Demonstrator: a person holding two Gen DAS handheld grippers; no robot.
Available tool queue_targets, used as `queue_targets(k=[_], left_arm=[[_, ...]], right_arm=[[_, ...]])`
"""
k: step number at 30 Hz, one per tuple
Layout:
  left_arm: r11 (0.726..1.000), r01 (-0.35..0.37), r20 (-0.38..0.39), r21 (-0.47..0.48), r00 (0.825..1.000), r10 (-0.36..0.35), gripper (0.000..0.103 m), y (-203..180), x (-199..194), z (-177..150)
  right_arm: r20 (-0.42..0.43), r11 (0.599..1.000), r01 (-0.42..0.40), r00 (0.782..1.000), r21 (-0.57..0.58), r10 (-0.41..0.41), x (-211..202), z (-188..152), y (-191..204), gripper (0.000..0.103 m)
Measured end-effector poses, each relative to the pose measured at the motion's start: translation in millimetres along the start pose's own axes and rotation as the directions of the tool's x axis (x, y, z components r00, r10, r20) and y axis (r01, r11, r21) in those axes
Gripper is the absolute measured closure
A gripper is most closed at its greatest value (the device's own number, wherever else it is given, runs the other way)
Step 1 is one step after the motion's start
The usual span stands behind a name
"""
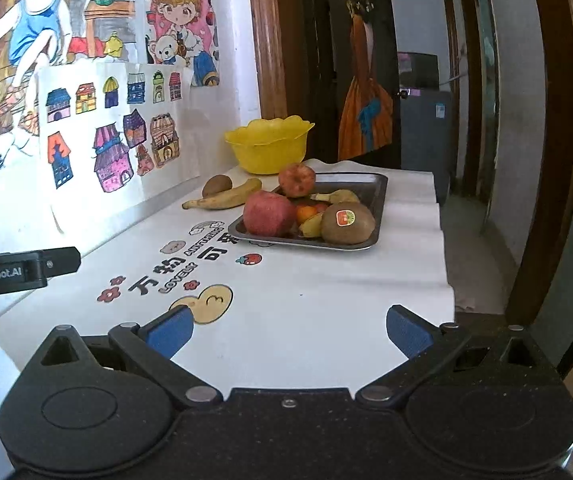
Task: Organize fruits
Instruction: 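Withdraw both tools from the tray toward the kiwi and banana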
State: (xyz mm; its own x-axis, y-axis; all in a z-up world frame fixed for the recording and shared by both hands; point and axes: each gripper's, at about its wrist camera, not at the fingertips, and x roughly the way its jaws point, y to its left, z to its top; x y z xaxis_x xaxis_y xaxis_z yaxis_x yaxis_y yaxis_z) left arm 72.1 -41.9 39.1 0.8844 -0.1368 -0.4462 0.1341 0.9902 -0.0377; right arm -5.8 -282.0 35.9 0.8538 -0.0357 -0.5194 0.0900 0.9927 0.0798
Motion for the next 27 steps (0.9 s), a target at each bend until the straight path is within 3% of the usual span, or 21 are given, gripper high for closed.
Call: queue_targets(k=[4,7,10,13,16,19,27], left_arm=[[1.0,-0.015,-0.028,-0.02,0.999,0.014,0.0,0.7,34.0,8.5],[0.999,-0.036,-0.058,-0.027,0.998,0.034,0.0,2.6,63.9,15.6],[0.998,-0.023,-0.084,-0.051,0.996,0.019,0.0,6.7,90.4,28.0],[0.994,-0.061,-0.109,-0.093,0.993,0.051,0.0,8.6,107.8,38.2],[0.991,-0.082,-0.194,-0.108,0.979,0.06,0.001,6.3,113.1,56.3],[0.993,-0.093,-0.262,-0.074,0.962,0.071,0.001,0.2,105.9,88.1],[0.985,-0.174,-0.364,-0.015,0.918,0.156,0.0,-17.6,94.9,192.1]], right_arm=[[0.033,0.99,-0.123,0.992,0.071,0.121,24.6,8.2,-18.4,0.001],[0.054,0.956,-0.264,0.964,0.127,0.259,49.5,16.4,-36.0,0.001],[0.017,0.944,-0.316,0.949,0.099,0.316,74.2,36.0,-44.8,0.001],[-0.053,0.942,-0.331,0.941,0.061,0.334,95.7,55.2,-49.1,0.001],[-0.144,0.953,-0.276,0.945,0.129,0.293,106.7,77.4,-52.6,0.001],[-0.208,0.949,-0.26,0.933,0.18,0.295,98.7,105.1,-48.9,0.001],[-0.345,0.958,-0.269,0.894,0.102,0.287,71.0,208.7,-34.5,0.001]])
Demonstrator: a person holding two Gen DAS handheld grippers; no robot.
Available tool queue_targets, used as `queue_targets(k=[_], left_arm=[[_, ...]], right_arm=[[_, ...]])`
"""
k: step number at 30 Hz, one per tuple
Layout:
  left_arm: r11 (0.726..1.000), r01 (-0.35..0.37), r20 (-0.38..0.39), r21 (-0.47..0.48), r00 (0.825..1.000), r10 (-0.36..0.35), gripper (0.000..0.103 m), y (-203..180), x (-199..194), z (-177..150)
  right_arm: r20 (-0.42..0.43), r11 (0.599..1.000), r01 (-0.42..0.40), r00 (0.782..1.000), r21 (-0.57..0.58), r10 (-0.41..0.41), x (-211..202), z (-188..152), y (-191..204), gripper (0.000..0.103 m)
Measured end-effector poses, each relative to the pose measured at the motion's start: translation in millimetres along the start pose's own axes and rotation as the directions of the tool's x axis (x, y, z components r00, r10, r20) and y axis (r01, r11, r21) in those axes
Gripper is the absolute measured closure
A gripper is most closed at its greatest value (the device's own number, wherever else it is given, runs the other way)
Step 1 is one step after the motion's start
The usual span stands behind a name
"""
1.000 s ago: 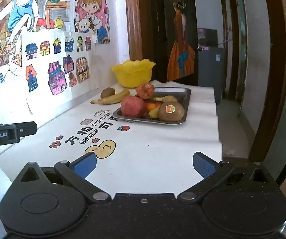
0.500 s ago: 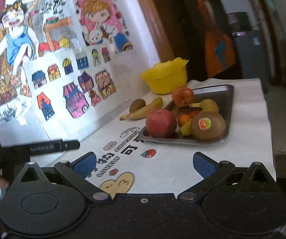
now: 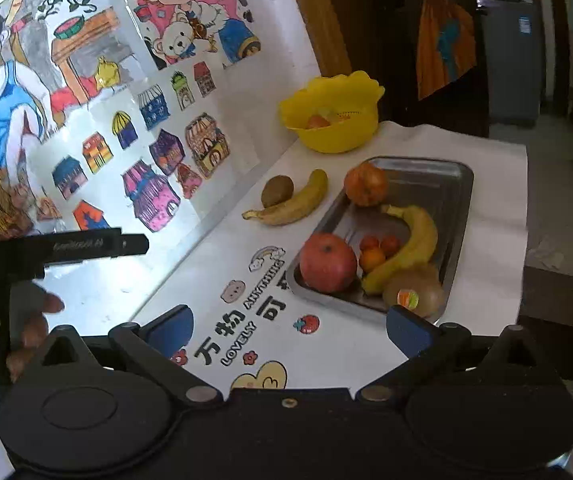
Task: Organize fruits
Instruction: 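Withdraw both tools from the tray toward the kiwi and banana, then grasp the brown kiwi with the left gripper while the right grasps the yellow banana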
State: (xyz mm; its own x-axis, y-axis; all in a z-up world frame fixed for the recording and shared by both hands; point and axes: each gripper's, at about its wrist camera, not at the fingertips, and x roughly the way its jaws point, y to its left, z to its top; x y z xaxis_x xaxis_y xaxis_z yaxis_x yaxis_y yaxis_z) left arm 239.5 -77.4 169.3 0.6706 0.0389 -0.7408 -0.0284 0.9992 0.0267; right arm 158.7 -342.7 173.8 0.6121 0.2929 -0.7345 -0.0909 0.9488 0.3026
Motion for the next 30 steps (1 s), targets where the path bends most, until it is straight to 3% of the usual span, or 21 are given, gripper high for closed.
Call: queue_targets(k=[2,5,9,13,20,25,30], left_arm=[[1.0,-0.011,-0.005,0.009,1.0,0.011,0.0,-3.4,1.3,17.6],[0.998,-0.007,-0.04,0.057,0.999,0.01,0.0,-9.5,26.7,39.9],[0.981,0.075,-0.134,0.177,0.99,-0.052,0.001,-23.3,87.2,65.5],[0.961,0.096,-0.131,0.26,0.989,-0.064,0.001,-38.3,155.9,91.0],[0.949,0.075,-0.169,0.306,0.985,-0.024,0.006,-58.0,249.7,114.8],[0.95,0.085,-0.214,0.3,0.977,-0.019,0.009,-58.0,279.3,117.0],[0.956,0.173,-0.266,0.237,0.958,-0.107,0.009,-55.1,292.5,126.1]], right_arm=[[-0.003,1.0,-0.026,1.0,0.003,0.026,-0.9,18.2,-1.2,0.001],[-0.023,1.0,0.013,1.0,0.019,-0.012,18.2,38.1,-4.2,0.001],[-0.08,0.992,0.045,0.996,0.117,-0.035,55.6,52.1,-8.9,0.001],[-0.067,0.985,0.067,0.996,0.157,-0.057,89.7,51.2,-10.6,0.001],[-0.068,0.985,0.105,0.993,0.139,-0.096,150.9,63.3,-1.8,0.002],[-0.053,0.983,0.148,0.988,0.108,-0.143,193.6,77.3,1.1,0.01],[-0.052,0.977,0.172,0.985,0.123,-0.166,227.6,91.0,-3.4,0.014]])
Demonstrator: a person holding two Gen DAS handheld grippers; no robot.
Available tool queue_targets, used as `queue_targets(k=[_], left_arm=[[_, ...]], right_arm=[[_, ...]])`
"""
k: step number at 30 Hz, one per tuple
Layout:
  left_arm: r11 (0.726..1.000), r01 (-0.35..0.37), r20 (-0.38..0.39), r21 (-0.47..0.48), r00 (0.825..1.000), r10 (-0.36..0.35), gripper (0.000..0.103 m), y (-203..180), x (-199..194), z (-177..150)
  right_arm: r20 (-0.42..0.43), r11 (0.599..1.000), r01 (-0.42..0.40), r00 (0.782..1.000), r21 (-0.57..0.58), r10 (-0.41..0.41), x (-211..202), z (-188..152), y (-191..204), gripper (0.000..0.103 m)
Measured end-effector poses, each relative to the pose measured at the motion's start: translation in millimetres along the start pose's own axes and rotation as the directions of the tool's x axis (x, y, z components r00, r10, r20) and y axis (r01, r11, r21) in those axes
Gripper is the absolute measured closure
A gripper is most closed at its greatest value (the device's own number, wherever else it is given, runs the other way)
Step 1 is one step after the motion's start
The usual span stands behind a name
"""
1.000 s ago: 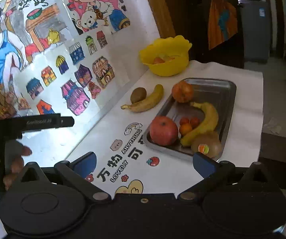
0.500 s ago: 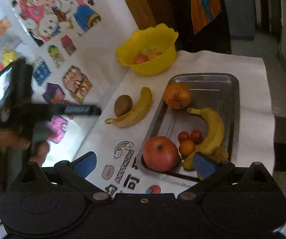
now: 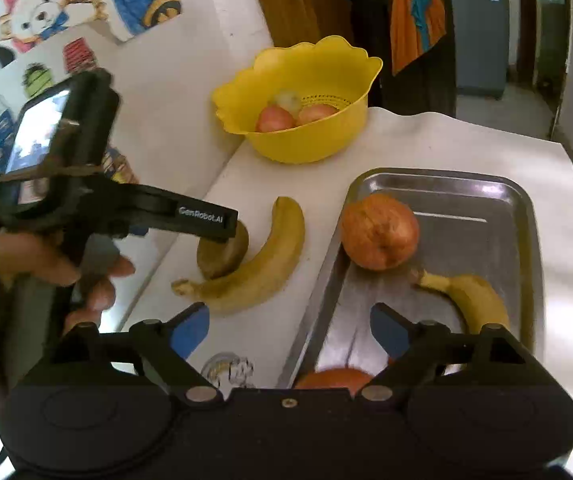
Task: Organize fruits
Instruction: 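Grasp the brown kiwi with the left gripper while the right grasps the yellow banana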
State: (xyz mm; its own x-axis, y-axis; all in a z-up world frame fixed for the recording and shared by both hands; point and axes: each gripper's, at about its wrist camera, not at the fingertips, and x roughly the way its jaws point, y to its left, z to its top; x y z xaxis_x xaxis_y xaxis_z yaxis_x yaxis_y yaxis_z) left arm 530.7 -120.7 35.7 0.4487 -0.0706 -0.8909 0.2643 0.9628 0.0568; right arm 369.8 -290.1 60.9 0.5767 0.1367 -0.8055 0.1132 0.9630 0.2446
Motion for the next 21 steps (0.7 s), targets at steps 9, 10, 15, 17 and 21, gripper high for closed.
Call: queue_targets(k=[9,10,15,17,21], left_arm=[[0.999,0.042,-0.069,-0.033,0.997,-0.045,0.013,-1.5,24.5,11.5],[0.998,0.052,-0.074,-0.046,0.996,-0.055,0.015,0.2,25.2,12.0],[0.991,0.091,-0.082,-0.094,0.992,-0.099,0.026,6.9,23.6,11.5],[0.99,0.088,-0.091,-0.112,0.991,-0.098,0.03,8.0,21.3,12.4],[0.989,0.097,-0.113,-0.109,0.988,-0.109,0.029,4.5,21.2,15.5]], right_arm=[[-0.039,0.999,0.039,0.999,0.027,-0.038,43.1,11.6,6.0,0.02],[-0.043,0.999,0.039,0.998,0.027,-0.038,46.6,11.6,7.3,0.021],[-0.048,0.999,0.044,0.998,-0.001,-0.043,58.2,10.6,12.7,0.024],[-0.054,0.999,0.042,0.998,-0.005,-0.042,60.9,10.4,12.7,0.024],[-0.057,0.999,0.049,0.997,-0.008,-0.05,63.0,9.6,11.4,0.024]])
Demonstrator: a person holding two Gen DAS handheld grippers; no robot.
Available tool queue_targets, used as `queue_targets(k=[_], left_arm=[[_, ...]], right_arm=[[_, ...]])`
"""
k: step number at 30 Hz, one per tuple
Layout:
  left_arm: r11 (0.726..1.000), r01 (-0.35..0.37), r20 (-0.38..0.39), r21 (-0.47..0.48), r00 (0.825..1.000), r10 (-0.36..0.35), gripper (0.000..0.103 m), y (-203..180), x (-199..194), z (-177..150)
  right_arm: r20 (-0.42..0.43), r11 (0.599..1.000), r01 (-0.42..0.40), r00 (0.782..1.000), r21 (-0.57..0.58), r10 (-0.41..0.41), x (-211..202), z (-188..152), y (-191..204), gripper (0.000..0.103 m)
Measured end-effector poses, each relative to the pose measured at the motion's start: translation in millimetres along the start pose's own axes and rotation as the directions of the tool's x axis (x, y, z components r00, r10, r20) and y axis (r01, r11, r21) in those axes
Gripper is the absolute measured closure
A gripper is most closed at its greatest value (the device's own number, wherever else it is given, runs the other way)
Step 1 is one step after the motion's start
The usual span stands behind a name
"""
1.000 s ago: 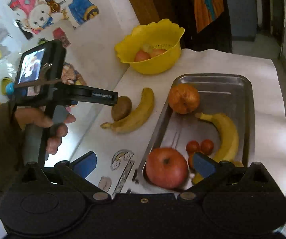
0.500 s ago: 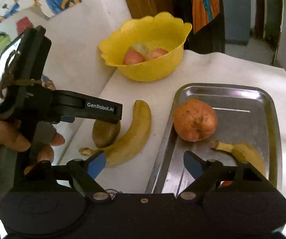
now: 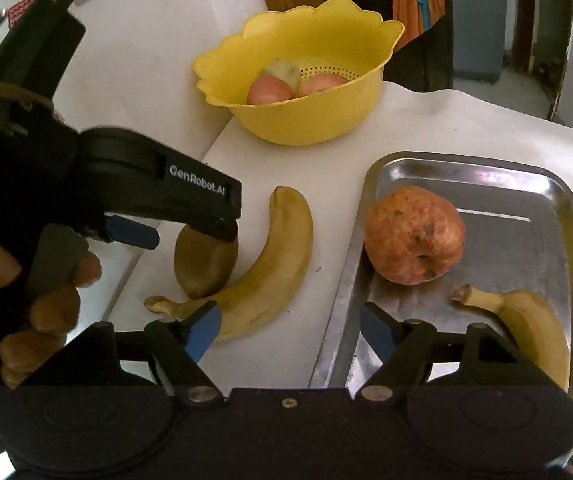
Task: Organize fruits
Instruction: 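Grasp the brown kiwi with the left gripper while the right grasps the yellow banana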
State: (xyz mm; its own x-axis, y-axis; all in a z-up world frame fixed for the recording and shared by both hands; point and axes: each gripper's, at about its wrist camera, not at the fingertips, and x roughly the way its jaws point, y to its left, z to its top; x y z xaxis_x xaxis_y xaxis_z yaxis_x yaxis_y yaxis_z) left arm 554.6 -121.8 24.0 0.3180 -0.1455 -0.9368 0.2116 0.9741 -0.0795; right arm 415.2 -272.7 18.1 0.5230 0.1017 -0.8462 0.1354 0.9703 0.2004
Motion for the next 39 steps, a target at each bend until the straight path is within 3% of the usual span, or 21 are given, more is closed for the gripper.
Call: queue_targets(k=[4,9,16,31,39], left_arm=[[1.0,-0.014,-0.028,0.021,1.0,0.014,0.029,-4.3,9.6,-2.4],[0.999,0.016,-0.043,-0.038,0.999,-0.017,0.044,4.6,15.0,-3.0],[0.993,-0.08,-0.033,-0.09,0.996,0.077,0.045,17.5,9.7,-9.6],[0.972,-0.064,-0.006,-0.225,0.998,0.064,0.045,44.6,-9.9,-39.6],[0.958,-0.072,0.021,-0.277,0.997,0.081,0.045,51.7,-18.3,-56.6]], right_arm=[[0.008,1.0,-0.003,1.0,-0.004,0.003,0.0,0.4,-0.1,0.024],[0.013,0.999,-0.016,1.0,-0.03,0.017,1.4,-0.4,0.9,0.024],[0.013,0.999,-0.018,1.0,-0.046,0.018,5.7,5.1,-0.5,0.03],[-0.074,0.988,-0.092,0.994,-0.125,0.083,46.7,32.3,6.9,0.031],[-0.125,0.968,-0.096,0.99,-0.232,0.068,65.8,34.1,24.1,0.035]])
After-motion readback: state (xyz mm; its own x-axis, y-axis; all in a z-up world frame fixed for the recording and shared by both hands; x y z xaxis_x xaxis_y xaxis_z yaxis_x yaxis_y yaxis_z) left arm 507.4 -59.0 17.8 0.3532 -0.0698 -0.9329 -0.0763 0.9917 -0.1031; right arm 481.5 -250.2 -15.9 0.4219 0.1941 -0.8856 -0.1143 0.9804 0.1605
